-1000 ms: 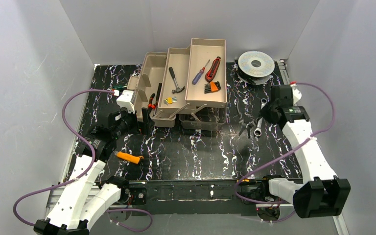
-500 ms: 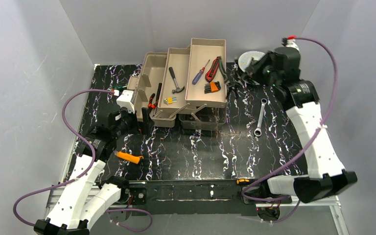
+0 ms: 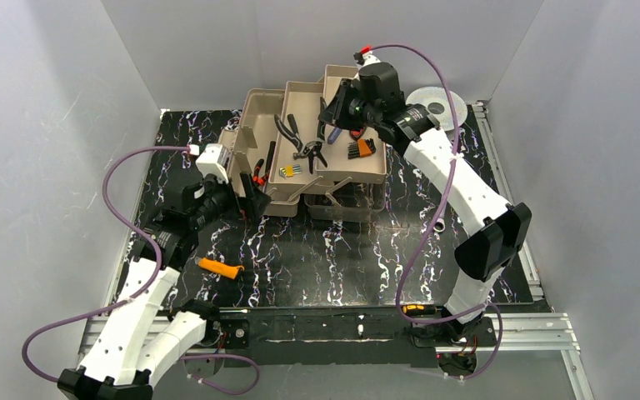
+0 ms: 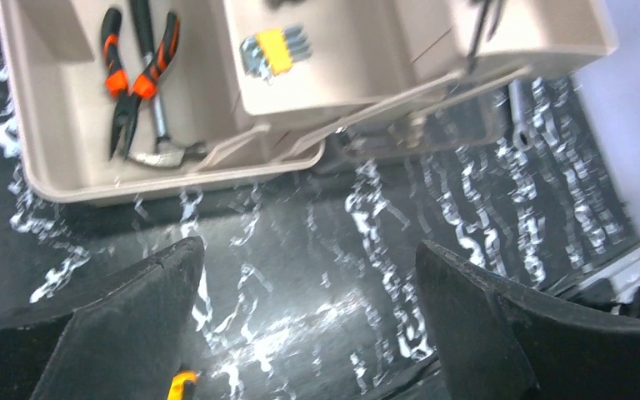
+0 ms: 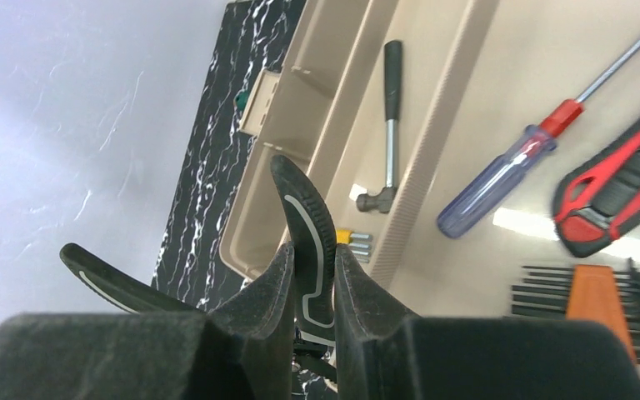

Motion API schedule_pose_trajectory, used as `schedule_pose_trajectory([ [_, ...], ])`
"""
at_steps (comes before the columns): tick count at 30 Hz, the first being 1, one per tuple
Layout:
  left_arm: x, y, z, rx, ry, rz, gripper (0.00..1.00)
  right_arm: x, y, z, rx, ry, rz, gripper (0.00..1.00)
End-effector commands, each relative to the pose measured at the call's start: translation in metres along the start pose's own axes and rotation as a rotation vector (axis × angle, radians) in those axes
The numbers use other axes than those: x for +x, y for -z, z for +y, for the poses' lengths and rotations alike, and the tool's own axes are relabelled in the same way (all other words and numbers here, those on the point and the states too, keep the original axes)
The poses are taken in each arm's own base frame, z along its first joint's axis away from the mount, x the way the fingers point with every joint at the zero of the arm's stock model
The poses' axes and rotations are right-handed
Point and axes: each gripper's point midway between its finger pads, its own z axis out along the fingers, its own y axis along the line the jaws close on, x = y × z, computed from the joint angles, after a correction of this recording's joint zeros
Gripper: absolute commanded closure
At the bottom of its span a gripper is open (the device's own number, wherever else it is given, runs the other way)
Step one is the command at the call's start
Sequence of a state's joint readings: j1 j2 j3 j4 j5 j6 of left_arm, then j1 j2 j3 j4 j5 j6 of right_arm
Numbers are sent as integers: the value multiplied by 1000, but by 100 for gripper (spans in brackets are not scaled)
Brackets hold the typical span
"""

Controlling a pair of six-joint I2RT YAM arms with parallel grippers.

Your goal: Pack the tool kit

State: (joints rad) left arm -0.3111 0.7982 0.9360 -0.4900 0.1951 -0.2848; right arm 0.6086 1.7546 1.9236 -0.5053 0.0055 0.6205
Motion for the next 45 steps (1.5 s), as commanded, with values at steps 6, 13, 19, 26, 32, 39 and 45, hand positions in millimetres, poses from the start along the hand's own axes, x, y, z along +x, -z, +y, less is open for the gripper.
schedule_pose_trajectory([
  [6, -90, -23, -53, 243, 175, -245, 18, -27, 36, 65, -230, 18, -65, 99],
  [13, -124, -51, -75, 378, 271, -330, 25, -15, 56, 73, -281, 13, -30, 99],
  [19, -141, -46, -96, 455, 241, -379, 30, -9, 65, 73, -286, 10, -26, 99],
  [26, -113, -32, -71, 297, 278, -329, 27, -20, 62, 57, -182, -17, -73, 99],
  [32, -93, -11, -48, 204, 241, -386, 24, -27, 62, 49, -147, -31, -118, 99],
  [39, -106, -14, -90, 442, 169, -380, 9, -13, 53, 59, -205, -20, -39, 99],
  [45, -120, -37, -100, 497, 190, -372, 12, -6, 57, 62, -232, -16, -17, 99],
])
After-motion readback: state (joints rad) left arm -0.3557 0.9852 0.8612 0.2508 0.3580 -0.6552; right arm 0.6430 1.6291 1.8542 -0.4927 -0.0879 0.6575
